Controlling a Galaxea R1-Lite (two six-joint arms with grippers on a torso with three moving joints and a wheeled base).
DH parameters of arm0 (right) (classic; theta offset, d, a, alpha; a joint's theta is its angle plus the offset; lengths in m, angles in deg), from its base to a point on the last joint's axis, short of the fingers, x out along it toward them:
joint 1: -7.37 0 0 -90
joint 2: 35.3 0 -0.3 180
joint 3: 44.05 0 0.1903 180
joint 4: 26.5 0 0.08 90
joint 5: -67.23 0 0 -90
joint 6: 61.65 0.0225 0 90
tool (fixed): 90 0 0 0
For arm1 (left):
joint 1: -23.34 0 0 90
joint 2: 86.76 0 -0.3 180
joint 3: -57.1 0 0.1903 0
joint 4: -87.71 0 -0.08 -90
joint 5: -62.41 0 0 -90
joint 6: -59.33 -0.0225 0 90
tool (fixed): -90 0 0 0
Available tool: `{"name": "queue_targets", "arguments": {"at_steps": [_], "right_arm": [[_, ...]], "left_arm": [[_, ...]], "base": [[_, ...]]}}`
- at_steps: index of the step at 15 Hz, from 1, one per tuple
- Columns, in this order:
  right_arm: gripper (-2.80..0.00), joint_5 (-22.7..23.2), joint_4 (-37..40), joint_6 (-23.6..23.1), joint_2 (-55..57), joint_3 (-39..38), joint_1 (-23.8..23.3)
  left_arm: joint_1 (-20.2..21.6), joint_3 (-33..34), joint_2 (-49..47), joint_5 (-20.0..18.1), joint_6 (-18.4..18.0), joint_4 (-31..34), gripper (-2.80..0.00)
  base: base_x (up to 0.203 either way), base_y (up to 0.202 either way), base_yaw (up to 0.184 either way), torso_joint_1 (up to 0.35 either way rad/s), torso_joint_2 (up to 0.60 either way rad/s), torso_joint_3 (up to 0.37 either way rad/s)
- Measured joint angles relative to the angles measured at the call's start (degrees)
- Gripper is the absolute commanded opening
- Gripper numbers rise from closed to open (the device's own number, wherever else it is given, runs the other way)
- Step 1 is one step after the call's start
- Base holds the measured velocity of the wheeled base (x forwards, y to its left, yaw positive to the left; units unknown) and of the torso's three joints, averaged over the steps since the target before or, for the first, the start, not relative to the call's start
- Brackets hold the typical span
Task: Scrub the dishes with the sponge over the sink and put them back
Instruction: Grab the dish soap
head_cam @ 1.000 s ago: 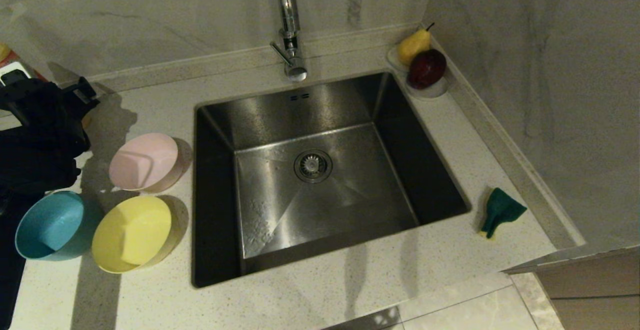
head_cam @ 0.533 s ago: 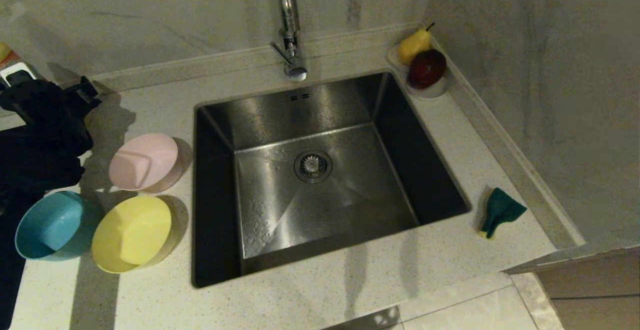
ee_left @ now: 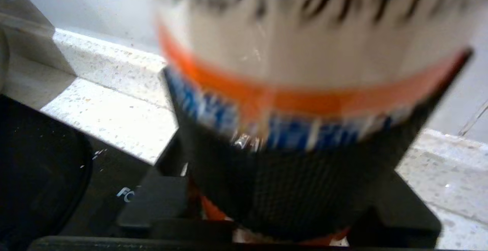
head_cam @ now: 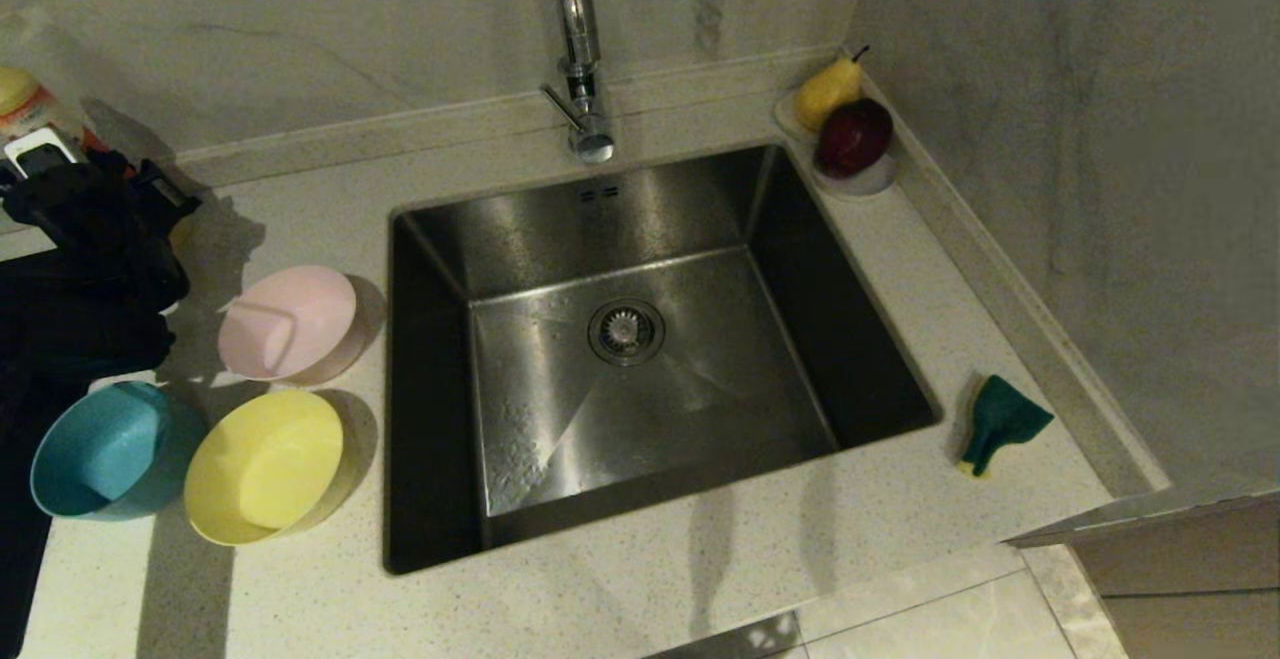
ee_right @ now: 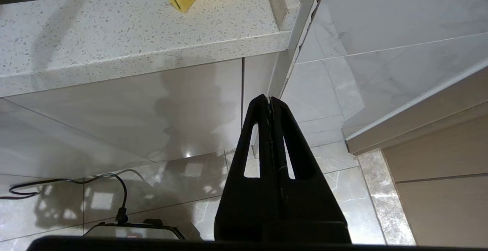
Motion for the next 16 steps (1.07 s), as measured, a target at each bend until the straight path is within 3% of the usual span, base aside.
{"name": "queue_targets", "arguments": {"at_steps": [9,16], "right_arm": [[-2.8,0.0,0.0,0.0,0.0,0.0,0.0],[-2.8,0.0,0.0,0.0,0.0,0.0,0.0]], "left_arm": [[1.2,0.4,6.1,0.6,0.9,4.4,-2.8],[1.6,6.5,25.0,-0.1,4.5,22.4,-2.8]], "base": [[0.0,0.0,0.0,0.0,0.0,0.0],[0.0,0.0,0.0,0.0,0.0,0.0]]}}
